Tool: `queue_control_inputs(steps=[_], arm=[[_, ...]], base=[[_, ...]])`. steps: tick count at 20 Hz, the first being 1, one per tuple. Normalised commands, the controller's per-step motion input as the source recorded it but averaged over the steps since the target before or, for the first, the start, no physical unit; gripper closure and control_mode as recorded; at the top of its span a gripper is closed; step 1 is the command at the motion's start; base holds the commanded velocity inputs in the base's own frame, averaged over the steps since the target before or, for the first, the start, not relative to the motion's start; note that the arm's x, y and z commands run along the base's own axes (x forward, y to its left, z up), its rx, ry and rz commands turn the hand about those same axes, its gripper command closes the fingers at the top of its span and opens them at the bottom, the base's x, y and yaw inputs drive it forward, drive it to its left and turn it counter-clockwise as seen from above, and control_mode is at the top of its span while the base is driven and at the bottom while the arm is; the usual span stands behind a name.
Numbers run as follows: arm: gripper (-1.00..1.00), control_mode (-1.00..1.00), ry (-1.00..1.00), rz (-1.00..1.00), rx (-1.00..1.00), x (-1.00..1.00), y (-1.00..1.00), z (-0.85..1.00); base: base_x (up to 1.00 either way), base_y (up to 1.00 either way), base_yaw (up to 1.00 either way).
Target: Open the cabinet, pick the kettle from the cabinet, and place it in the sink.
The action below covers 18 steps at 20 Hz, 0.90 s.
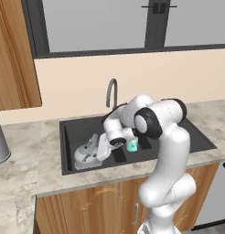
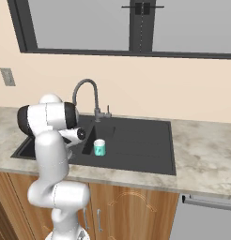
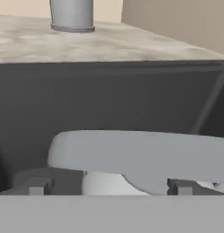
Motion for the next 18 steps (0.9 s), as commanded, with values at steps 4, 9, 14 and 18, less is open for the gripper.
queue_control_inputs(steps=[4,9,14,18], arm=[[-1.0,-1.0,0.25,-0.05,-0.17,-0.07,-0.11,0.25],[-1.0,-1.0,0.22,0.0,-0.15,-0.1,-0.21,0.27],[-1.0,-1.0,0.21,0.0,-0.21,-0.1,-0.21,0.31],[-1.0,-1.0,0.21,0.0,-0.18,-0.14,-0.21,0.39]], base=[[0.0,0.0,0.0],[0.0,0.0,0.0],[0.0,0.0,0.0],[0.0,0.0,0.0]])
